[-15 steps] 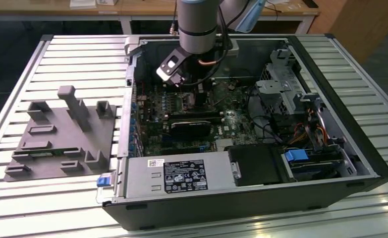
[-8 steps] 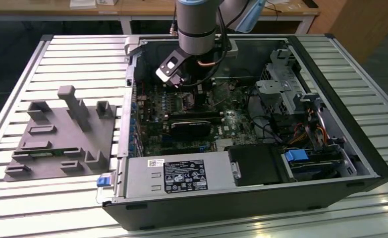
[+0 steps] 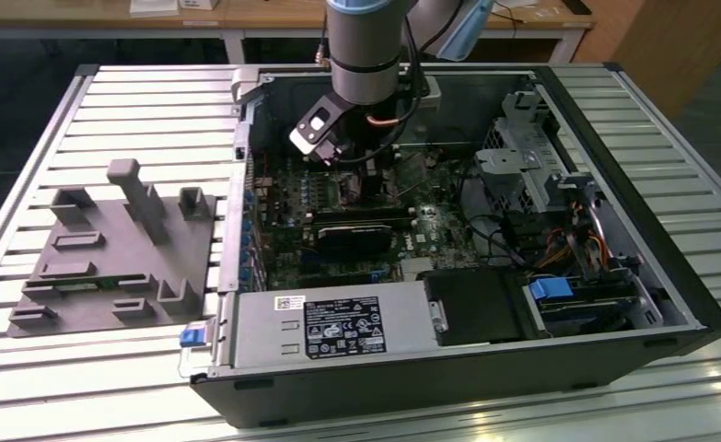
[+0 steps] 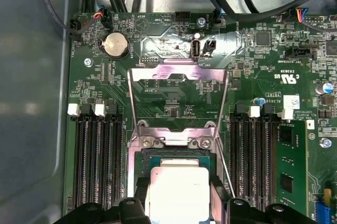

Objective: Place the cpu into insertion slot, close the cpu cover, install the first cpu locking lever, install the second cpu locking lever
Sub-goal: 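Place the cpu into insertion slot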

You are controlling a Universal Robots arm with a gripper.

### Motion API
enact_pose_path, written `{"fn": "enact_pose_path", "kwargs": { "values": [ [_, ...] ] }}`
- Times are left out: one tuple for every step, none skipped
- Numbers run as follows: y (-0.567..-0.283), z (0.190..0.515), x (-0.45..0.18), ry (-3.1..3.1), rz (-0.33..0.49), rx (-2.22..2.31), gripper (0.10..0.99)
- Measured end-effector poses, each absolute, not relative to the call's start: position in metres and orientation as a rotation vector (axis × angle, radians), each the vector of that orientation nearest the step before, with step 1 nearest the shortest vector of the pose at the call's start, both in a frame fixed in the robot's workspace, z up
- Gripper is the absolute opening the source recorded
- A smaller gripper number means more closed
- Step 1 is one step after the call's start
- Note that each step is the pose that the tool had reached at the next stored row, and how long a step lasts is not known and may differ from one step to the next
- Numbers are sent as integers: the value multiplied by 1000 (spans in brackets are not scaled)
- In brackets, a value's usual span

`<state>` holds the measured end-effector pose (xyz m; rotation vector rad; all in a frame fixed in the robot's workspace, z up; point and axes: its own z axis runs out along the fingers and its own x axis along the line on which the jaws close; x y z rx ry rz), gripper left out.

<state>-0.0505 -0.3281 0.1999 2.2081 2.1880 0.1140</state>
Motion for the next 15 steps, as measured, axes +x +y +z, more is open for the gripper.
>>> {"fn": "enact_pose_path", "kwargs": {
  "values": [
    [-328, 200, -50, 2189, 115, 2209, 537],
    [-328, 199, -50, 2189, 117, 2209, 537],
    [-328, 199, -50, 2190, 118, 2210, 537],
    [-327, 198, -50, 2190, 119, 2211, 537],
    [-327, 198, -51, 2191, 121, 2211, 537],
    [-327, 197, -51, 2191, 122, 2212, 537],
    [-327, 197, -51, 2192, 124, 2213, 537],
    [-327, 196, -51, 2192, 125, 2213, 537],
    [-327, 196, -51, 2193, 127, 2214, 537],
    [-327, 196, -51, 2193, 128, 2215, 537],
    [-327, 195, -51, 2194, 129, 2215, 537],
    [-327, 195, -51, 2194, 129, 2215, 537],
    [-327, 194, -51, 2194, 130, 2215, 537],
    [-327, 194, -51, 2194, 129, 2215, 537],
    [-327, 193, -51, 2194, 129, 2215, 537]
  ]
}}
